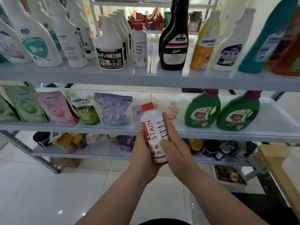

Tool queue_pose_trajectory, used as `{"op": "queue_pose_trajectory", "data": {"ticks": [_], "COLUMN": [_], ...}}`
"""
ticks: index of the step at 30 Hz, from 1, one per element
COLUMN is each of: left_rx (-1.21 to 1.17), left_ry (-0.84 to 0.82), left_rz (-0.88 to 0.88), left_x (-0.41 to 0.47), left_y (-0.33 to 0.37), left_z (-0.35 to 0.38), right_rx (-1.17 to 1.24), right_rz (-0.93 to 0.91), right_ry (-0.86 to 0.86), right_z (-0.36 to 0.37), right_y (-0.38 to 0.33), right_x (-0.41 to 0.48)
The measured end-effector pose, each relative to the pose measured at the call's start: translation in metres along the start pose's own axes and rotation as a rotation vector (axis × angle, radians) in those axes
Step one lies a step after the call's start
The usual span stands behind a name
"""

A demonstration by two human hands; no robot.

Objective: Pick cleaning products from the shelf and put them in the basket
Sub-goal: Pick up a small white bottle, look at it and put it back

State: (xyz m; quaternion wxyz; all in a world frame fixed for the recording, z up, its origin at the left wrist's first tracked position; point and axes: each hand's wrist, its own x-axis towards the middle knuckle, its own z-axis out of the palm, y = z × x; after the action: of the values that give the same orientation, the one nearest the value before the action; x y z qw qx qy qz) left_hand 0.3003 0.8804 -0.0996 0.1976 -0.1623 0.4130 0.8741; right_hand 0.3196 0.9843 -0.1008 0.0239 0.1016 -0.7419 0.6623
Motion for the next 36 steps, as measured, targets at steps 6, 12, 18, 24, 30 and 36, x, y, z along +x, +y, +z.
{"op": "queue_pose_trajectory", "data": {"ticks": [6,12,18,24,30,36], "left_rx": [0.219,0.337,0.256,0.348,0.340,0.925], "left_ry": [-0.116,-0.046,-0.149,-0.193,-0.193,-0.016], "left_rz": [0.089,0.168,-0.018,-0.155,-0.172,0.238], "left_x": [-0.016,-0.032,-0.042,-0.041,-0.039,-0.027], "left_y": [-0.019,-0.049,-0.072,-0.065,-0.068,-0.083], "left_z": [0.010,0.036,0.066,0.071,0.071,0.066], "right_rx": [0.104,0.468,0.248,0.380,0.484,0.429], "right_rz": [0.055,0.193,0.146,0.346,0.405,0.400], "right_ry": [0.037,0.124,0.134,0.211,0.209,0.152], "right_z": [-0.048,-0.070,-0.096,-0.124,-0.132,-0.133], "right_y": [0.005,0.005,0.012,0.022,0.027,0.026], "right_x": [-0.013,-0.026,-0.035,-0.032,-0.038,-0.027]}}
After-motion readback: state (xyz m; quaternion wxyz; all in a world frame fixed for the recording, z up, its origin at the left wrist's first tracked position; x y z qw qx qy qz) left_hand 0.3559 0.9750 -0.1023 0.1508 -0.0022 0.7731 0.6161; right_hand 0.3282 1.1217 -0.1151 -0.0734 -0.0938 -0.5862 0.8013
